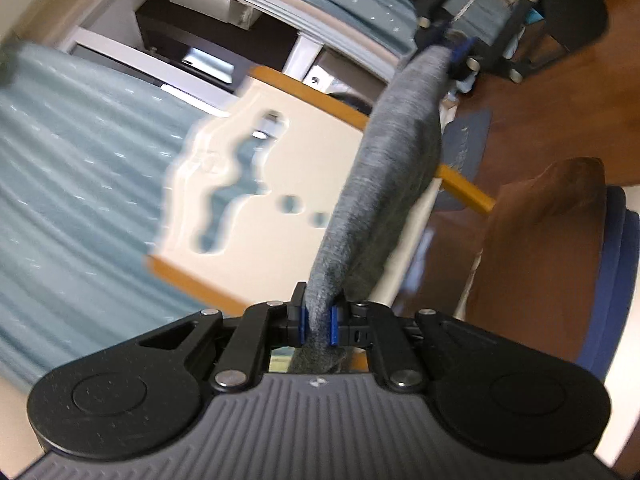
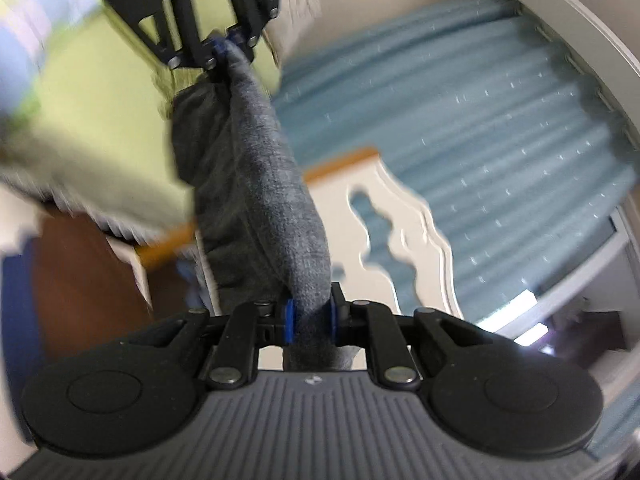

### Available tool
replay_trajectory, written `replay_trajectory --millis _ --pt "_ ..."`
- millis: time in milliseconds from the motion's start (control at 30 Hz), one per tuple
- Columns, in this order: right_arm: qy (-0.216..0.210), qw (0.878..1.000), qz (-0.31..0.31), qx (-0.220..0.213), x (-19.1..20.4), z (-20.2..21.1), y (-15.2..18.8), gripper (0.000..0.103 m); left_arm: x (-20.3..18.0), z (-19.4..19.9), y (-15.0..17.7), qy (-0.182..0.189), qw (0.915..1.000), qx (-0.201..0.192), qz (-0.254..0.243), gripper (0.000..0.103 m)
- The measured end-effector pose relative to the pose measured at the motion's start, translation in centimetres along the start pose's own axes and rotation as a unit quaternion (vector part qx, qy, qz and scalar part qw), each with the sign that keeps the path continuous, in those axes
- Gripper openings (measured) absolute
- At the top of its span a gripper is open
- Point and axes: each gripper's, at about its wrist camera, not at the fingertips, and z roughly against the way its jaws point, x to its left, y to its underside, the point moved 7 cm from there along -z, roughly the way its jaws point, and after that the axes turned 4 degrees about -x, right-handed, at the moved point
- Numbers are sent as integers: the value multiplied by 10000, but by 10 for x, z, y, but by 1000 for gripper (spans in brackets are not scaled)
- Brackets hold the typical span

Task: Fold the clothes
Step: 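Carry the folded shirt with both grippers onto the blue and brown clothes stack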

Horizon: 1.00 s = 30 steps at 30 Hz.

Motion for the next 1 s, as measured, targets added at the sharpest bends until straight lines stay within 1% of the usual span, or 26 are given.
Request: replay_trajectory --millis 67,100,167,200,267,367,533,600,633,667,767,833,900,933,1000 --pt "-297 9989 54 349 41 -16 35 13 -43 -31 24 414 9991 111 56 11" --pt "-423 9981 54 447 55 -20 44 13 -59 -37 31 540 9984 156 25 11" --pt "-886 9934 -43 724 95 -24 68 13 -109 -51 56 929 9952 288 -93 11" --pt "-1044 9912 -85 812 110 -24 76 13 -124 -55 64 1041 9940 307 -105 11" --pt "-1138 9895 -152 880 126 -21 81 13 -132 -55 71 1095 9937 249 -31 11" --pt "-1176 9886 -184 926 128 -19 80 14 -134 -58 80 1164 9930 166 113 12" --pt "-1231 9874 -181 980 124 -22 63 14 -124 -65 85 1031 9945 116 147 13" --pt "-1198 9877 -221 981 128 -27 65 15 -130 -64 89 980 9951 111 -30 15" --pt "-1172 9881 -165 981 135 -26 65 16 -135 -61 92 957 9952 108 -177 19" --pt "-1151 9885 -82 981 141 -24 65 17 -140 -58 95 933 9950 104 -334 19" --pt "-1008 9905 199 916 158 -12 72 20 -153 -49 98 718 9953 -6 -653 20" --pt "-934 9912 259 904 159 -7 73 21 -159 -43 104 505 9952 -88 -831 22" --pt "-870 9917 292 904 158 -3 73 22 -158 -39 109 382 9956 -115 -850 28" --pt "-814 9919 353 910 157 0 74 25 -156 -33 111 289 9958 -125 -860 30" --pt "-709 9921 480 921 156 6 76 26 -155 -22 113 222 9961 -122 -840 30"
